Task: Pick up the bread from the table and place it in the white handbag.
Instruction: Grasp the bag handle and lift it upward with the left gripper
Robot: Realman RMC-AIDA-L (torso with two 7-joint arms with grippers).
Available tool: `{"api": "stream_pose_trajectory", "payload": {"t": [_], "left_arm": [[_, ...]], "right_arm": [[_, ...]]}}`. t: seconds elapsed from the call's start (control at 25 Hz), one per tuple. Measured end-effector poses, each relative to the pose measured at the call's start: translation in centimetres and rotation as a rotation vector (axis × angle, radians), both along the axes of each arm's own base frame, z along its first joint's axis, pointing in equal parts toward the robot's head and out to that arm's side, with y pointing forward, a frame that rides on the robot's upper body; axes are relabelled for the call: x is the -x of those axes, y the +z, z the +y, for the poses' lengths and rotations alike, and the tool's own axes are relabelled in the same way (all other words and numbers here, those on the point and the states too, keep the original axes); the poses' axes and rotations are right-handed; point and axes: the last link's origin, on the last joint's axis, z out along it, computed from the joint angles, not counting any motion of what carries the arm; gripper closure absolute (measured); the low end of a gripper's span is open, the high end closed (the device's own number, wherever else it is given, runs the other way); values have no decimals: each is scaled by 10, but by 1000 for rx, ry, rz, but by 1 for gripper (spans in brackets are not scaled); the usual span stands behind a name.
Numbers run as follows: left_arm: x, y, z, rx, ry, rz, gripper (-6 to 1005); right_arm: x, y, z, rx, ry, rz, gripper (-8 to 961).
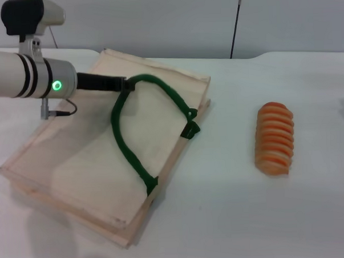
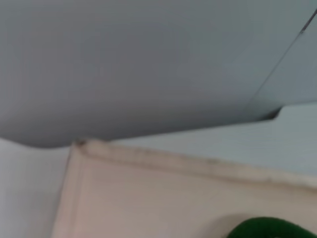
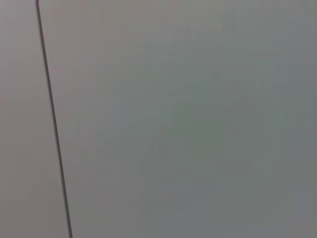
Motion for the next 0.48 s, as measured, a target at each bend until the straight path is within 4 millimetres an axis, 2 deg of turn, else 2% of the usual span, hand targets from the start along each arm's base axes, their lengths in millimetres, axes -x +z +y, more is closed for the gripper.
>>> {"api": "stream_pose_trajectory", "payload": {"t": [0.2,0.48], "left_arm": [[-14,13,-3,-24,-107,-148,879],[-36,65,-25,-84,-390,-438,878]], "right_arm": [[-1,0,-1,-1,-4,1,70],[-1,1,-1,4,-5,39,70]]}}
